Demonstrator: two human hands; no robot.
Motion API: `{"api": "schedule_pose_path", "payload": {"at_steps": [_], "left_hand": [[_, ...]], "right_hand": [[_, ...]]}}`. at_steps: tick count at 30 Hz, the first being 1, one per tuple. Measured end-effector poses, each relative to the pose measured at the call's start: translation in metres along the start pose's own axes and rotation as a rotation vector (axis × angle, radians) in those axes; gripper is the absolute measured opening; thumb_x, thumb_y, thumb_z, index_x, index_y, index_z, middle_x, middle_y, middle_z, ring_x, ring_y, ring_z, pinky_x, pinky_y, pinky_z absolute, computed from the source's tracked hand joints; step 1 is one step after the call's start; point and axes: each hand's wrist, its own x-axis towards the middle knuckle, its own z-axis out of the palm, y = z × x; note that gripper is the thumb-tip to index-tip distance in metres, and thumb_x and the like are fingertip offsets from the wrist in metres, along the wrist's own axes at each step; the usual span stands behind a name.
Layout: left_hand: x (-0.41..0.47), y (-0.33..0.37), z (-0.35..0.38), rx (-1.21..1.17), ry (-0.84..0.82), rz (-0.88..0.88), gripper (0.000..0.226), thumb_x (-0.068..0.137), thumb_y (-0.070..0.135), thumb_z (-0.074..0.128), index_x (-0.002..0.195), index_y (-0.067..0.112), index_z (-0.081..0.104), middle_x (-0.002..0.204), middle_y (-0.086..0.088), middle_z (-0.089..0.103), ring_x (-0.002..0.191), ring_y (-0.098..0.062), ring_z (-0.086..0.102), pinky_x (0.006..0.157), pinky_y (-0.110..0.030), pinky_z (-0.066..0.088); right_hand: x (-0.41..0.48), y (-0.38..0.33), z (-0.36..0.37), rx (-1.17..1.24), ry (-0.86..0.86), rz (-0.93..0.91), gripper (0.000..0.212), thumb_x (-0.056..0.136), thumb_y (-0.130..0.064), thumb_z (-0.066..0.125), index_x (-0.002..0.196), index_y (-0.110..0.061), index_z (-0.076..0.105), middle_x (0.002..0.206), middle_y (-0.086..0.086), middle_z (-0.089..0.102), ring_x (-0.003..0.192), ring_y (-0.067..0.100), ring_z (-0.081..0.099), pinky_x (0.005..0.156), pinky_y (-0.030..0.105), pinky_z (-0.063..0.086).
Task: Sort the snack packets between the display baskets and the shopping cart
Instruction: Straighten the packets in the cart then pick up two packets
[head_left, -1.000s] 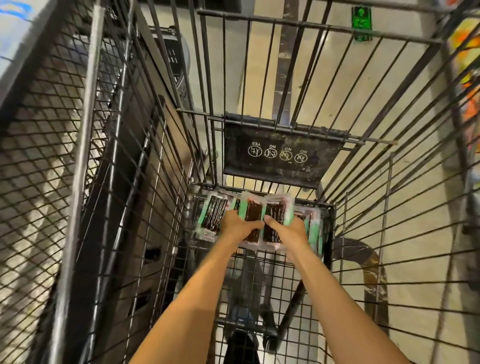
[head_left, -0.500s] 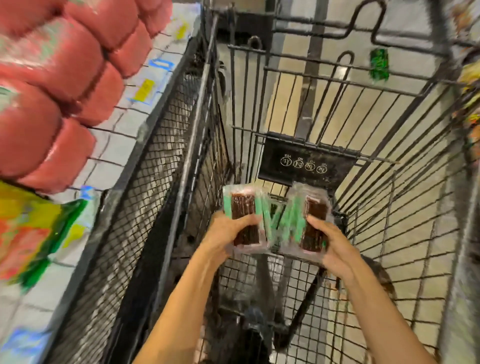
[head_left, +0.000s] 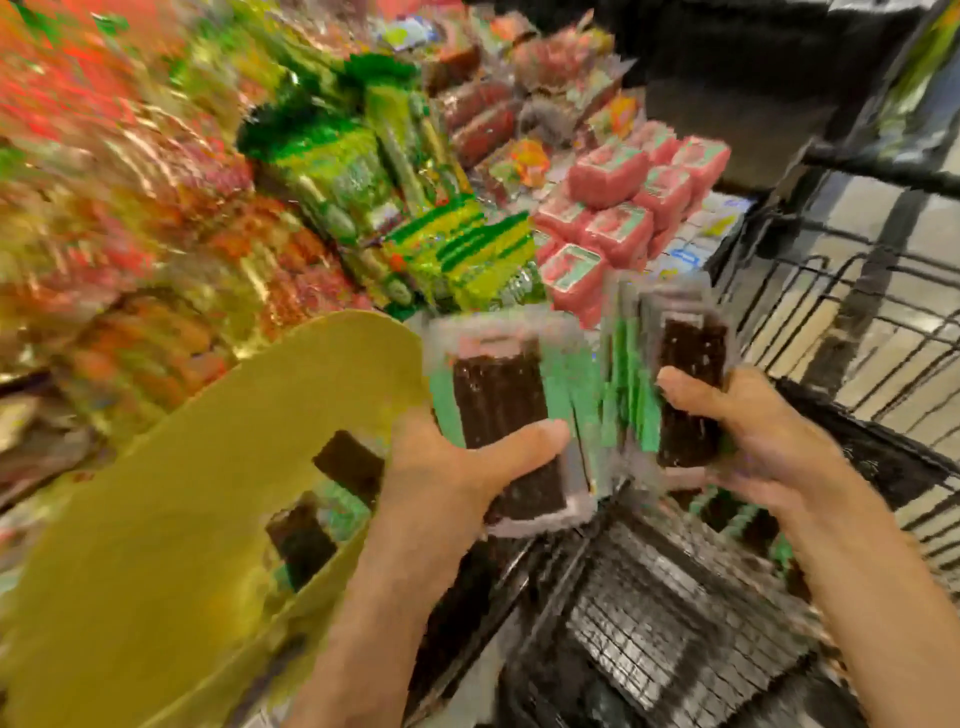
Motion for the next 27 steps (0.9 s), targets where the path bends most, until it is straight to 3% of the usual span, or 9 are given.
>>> {"api": "schedule_pose_path", "payload": {"at_steps": [3, 6, 10, 15, 17, 20, 23, 25, 27], "left_hand": [[-0.025, 0.042, -0.056, -0.036, 0.116, 0.093, 0.045, 0.037, 0.040, 0.088, 0.077, 0.028, 0.073, 0.075, 0.000, 0.075, 0.068, -0.021, 0.073, 0.060, -0.042, 0.060], [-0.036, 0.064, -0.107, -0.085, 0.280, 0.081, 0.037, 0.037, 0.028, 0.092, 0.069, 0.021, 0.075, 0.068, 0.000, 0.074, 0.059, -0.016, 0.071, 0.051, -0.032, 0.057], [-0.032, 0.056, -0.154, -0.158, 0.488, -0.131, 0.031, 0.067, 0.011, 0.082, 0.092, 0.008, 0.064, 0.051, 0.001, 0.067, 0.040, -0.011, 0.063, 0.035, -0.023, 0.048], [-0.019, 0.010, -0.172, -0.146, 0.340, -0.575, 0.021, 0.073, 0.001, 0.078, 0.089, -0.002, 0.064, 0.053, -0.009, 0.067, 0.040, -0.018, 0.063, 0.027, -0.023, 0.041], [-0.006, -0.008, -0.171, -0.116, 0.290, -0.696, 0.044, 0.073, 0.002, 0.079, 0.112, -0.003, 0.060, 0.081, -0.017, 0.070, 0.064, -0.026, 0.068, 0.031, -0.030, 0.046], [0.017, -0.027, -0.168, -0.161, 0.343, -0.698, 0.067, 0.075, -0.003, 0.076, 0.133, -0.001, 0.043, 0.116, -0.023, 0.063, 0.102, -0.036, 0.064, 0.055, -0.047, 0.051], [0.030, -0.039, -0.166, -0.121, 0.460, -0.662, 0.064, 0.074, -0.002, 0.078, 0.127, 0.003, 0.044, 0.105, -0.016, 0.062, 0.086, -0.028, 0.062, 0.056, -0.038, 0.049], [0.032, -0.046, -0.167, -0.014, 0.493, -0.649, 0.058, 0.072, 0.004, 0.081, 0.122, 0.003, 0.052, 0.109, -0.014, 0.064, 0.085, -0.022, 0.058, 0.067, -0.034, 0.049], [0.033, -0.052, -0.169, 0.024, 0.485, -0.644, 0.061, 0.070, 0.009, 0.083, 0.123, 0.004, 0.053, 0.118, -0.016, 0.063, 0.095, -0.024, 0.060, 0.080, -0.035, 0.051]], "right_hand": [[0.014, -0.032, 0.069, -0.078, -0.165, -0.040, 0.061, 0.043, -0.030, 0.089, 0.098, -0.012, 0.068, 0.078, 0.003, 0.071, 0.068, 0.015, 0.069, 0.054, 0.032, 0.056], [0.031, -0.052, 0.131, -0.211, -0.315, -0.031, 0.031, 0.054, -0.025, 0.077, 0.082, -0.016, 0.071, 0.071, -0.003, 0.070, 0.063, 0.010, 0.067, 0.051, 0.025, 0.054], [0.059, -0.050, 0.189, -0.511, -0.479, 0.082, 0.008, 0.070, -0.018, 0.075, 0.069, -0.017, 0.067, 0.058, -0.006, 0.067, 0.053, 0.006, 0.064, 0.048, 0.021, 0.052], [0.094, -0.003, 0.219, -0.747, -0.557, 0.235, 0.023, 0.081, -0.007, 0.072, 0.099, -0.018, 0.064, 0.079, -0.005, 0.066, 0.065, 0.003, 0.061, 0.056, 0.010, 0.050], [0.103, 0.018, 0.225, -0.773, -0.538, 0.403, 0.022, 0.081, -0.007, 0.071, 0.102, -0.008, 0.065, 0.082, 0.002, 0.069, 0.061, 0.008, 0.065, 0.060, 0.019, 0.055], [0.110, 0.046, 0.234, -0.767, -0.517, 0.550, 0.031, 0.083, -0.007, 0.069, 0.112, -0.002, 0.061, 0.099, 0.014, 0.068, 0.073, 0.016, 0.069, 0.071, 0.033, 0.058], [0.113, 0.062, 0.239, -0.837, -0.461, 0.586, 0.048, 0.080, -0.013, 0.074, 0.123, -0.002, 0.056, 0.121, 0.019, 0.062, 0.110, 0.032, 0.060, 0.097, 0.052, 0.046], [0.119, 0.069, 0.237, -0.855, -0.440, 0.584, 0.046, 0.078, -0.014, 0.075, 0.118, -0.003, 0.055, 0.116, 0.016, 0.065, 0.103, 0.029, 0.063, 0.094, 0.046, 0.050], [0.124, 0.071, 0.236, -0.887, -0.444, 0.578, 0.045, 0.079, -0.017, 0.075, 0.115, -0.006, 0.051, 0.107, 0.013, 0.067, 0.087, 0.021, 0.064, 0.076, 0.033, 0.056]]}}
